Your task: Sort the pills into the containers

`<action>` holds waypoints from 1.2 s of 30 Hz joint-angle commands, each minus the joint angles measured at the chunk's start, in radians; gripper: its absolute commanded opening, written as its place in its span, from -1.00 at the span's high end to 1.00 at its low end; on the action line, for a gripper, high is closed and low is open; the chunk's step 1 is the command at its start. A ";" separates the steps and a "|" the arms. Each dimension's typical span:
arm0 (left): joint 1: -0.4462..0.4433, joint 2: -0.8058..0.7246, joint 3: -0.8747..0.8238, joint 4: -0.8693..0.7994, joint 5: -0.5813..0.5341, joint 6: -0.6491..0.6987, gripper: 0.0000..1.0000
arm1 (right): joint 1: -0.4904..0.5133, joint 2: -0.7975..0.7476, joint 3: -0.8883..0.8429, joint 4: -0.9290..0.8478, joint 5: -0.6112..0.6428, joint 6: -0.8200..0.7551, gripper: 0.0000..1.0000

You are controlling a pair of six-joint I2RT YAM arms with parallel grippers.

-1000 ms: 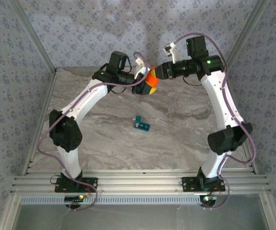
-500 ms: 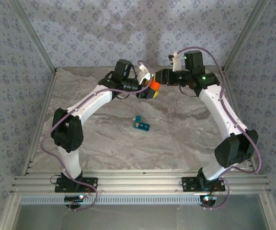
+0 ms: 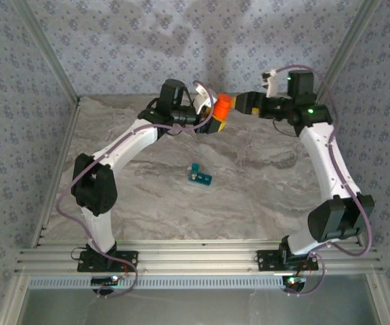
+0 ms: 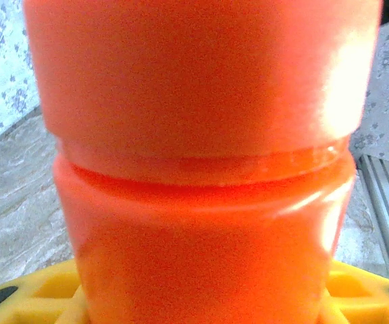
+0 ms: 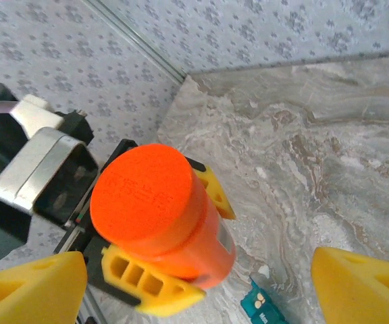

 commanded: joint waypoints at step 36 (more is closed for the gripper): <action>0.013 0.024 0.181 -0.149 0.223 0.014 1.00 | 0.119 0.067 0.156 0.032 -0.024 -0.056 -0.07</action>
